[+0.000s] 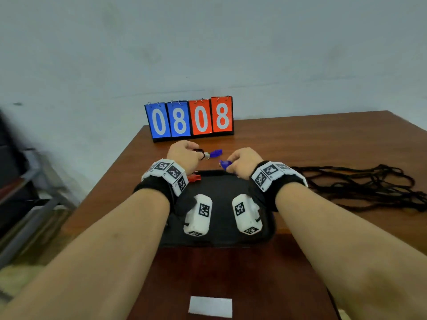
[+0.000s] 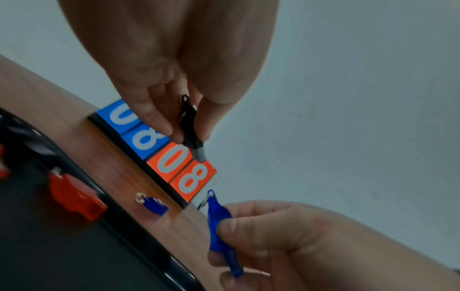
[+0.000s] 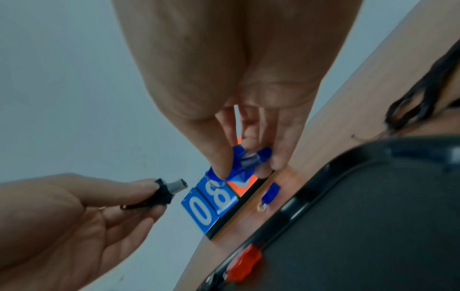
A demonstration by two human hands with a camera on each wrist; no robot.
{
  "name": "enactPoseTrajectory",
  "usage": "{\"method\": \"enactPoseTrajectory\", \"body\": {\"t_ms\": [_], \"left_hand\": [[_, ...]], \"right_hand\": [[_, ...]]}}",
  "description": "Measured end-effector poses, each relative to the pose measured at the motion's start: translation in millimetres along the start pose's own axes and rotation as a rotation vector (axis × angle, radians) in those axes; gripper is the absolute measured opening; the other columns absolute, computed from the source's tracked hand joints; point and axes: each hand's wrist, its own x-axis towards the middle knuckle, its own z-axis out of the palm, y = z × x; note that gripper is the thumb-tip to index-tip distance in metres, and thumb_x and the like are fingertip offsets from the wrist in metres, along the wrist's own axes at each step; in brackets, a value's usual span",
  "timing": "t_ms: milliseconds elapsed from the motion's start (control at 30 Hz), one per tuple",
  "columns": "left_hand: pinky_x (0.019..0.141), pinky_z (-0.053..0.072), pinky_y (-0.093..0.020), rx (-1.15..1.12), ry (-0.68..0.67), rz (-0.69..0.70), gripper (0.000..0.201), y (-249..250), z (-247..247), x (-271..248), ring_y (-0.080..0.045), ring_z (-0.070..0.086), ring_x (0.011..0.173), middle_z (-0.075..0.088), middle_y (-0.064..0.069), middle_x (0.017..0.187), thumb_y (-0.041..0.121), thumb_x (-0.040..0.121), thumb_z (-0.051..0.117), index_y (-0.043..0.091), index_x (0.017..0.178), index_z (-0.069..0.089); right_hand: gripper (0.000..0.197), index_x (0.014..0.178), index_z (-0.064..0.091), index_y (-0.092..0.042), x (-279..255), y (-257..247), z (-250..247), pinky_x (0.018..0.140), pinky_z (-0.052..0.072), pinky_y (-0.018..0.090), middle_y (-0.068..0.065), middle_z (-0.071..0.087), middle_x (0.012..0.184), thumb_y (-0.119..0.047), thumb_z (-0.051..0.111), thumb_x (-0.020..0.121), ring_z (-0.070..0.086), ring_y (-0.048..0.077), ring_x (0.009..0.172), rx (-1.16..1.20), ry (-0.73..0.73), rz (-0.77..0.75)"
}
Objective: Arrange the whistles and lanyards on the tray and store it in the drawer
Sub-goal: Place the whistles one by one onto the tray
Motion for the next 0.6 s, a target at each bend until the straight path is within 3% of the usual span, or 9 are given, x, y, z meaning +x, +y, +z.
{"method": "enactPoseTrajectory", "body": {"t_ms": [67,133,267,333,433,600], "left_hand": [[0.053,0.043,-0.021,0.008,0.048,-0.027,0.021,-15,-28,1,-0.009,0.058,0.073,0.064,0.0,0.099,0.014,0.084,0.069,0.021,0.102,0.064],[0.053,0.043,-0.021,-0.02,0.089,-0.061,0.019,-30,-53,2,-0.012,0.06,0.073,0.066,-0.003,0.099,0.013,0.082,0.071,0.022,0.096,0.063],[0.054,0.044,-0.017,-0.089,0.119,-0.107,0.021,-59,-84,5,-0.009,0.061,0.073,0.066,-0.001,0.096,0.013,0.081,0.075,0.023,0.094,0.062],[0.054,0.043,-0.017,-0.103,0.117,-0.121,0.019,-70,-92,6,-0.007,0.061,0.072,0.066,0.001,0.095,0.012,0.082,0.072,0.022,0.094,0.061],[0.067,0.05,-0.021,-0.135,0.1,-0.143,0.018,-85,-99,14,-0.013,0.067,0.086,0.071,-0.002,0.1,0.009,0.082,0.069,0.024,0.089,0.061],[0.061,0.049,-0.019,-0.16,0.09,-0.143,0.022,-97,-95,21,-0.01,0.063,0.073,0.068,-0.002,0.095,0.004,0.083,0.067,0.019,0.098,0.064]], "right_hand": [[0.034,0.119,0.066,-0.009,-1,-19,23,0.089,0.05,0.032,0.008,0.065,0.109,-0.014,0.068,0.085,0.059,0.019,0.097,-0.044,-0.055,-0.032],[0.037,0.12,0.065,-0.01,0,-35,47,0.089,0.049,0.029,0.007,0.065,0.116,-0.015,0.069,0.084,0.06,0.021,0.107,-0.079,-0.107,-0.063],[0.036,0.117,0.068,-0.013,9,-51,83,0.091,0.049,0.03,0.006,0.067,0.117,-0.015,0.072,0.081,0.061,0.022,0.108,-0.171,-0.166,-0.037],[0.034,0.116,0.069,-0.014,15,-53,94,0.091,0.049,0.031,0.005,0.067,0.119,-0.015,0.071,0.082,0.061,0.022,0.109,-0.258,-0.18,-0.006],[0.032,0.117,0.068,-0.013,22,-53,102,0.09,0.046,0.028,0.007,0.066,0.119,-0.013,0.066,0.086,0.059,0.023,0.112,-0.395,-0.188,0.022],[0.029,0.117,0.068,-0.01,35,-51,113,0.093,0.049,0.03,0.008,0.066,0.119,-0.013,0.062,0.088,0.06,0.025,0.111,-0.463,-0.16,0.039]]}}
